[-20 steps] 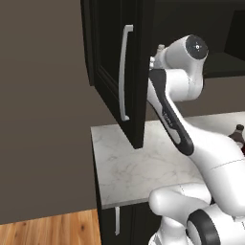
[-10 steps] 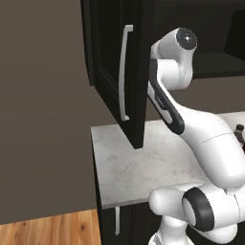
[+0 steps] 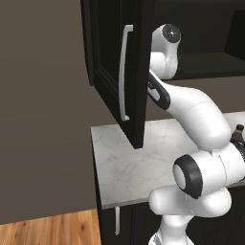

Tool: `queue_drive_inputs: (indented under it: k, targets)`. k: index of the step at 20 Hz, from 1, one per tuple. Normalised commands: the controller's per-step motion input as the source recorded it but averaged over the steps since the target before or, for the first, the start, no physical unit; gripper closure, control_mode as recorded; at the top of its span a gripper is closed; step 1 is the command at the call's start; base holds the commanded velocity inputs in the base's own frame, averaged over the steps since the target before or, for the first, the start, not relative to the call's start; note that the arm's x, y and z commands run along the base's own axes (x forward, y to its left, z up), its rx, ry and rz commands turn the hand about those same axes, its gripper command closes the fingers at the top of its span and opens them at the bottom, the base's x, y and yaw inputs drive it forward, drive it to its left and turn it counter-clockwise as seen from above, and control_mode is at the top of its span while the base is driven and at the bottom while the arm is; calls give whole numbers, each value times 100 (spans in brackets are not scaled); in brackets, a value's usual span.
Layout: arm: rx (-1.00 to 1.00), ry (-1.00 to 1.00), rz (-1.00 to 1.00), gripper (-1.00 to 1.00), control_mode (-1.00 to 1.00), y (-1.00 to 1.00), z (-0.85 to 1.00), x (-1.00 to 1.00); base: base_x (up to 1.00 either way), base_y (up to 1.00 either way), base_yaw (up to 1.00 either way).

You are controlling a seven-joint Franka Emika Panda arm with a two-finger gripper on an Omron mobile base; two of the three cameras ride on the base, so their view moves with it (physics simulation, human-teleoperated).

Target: There are various items on the counter. Only move the condiments/shakers into the cabinet.

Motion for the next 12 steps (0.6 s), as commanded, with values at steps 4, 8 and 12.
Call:
queue_drive_inputs:
  k: [4, 8, 12]
  targets:
    - [-6, 5, 0, 100, -100, 0, -31, 73, 0, 0, 0]
    - [-7, 3, 0, 100, -100, 0, -39, 57, 0, 0, 0]
    - [-5, 0, 0, -100, -100, 0, -35, 44, 0, 0, 0]
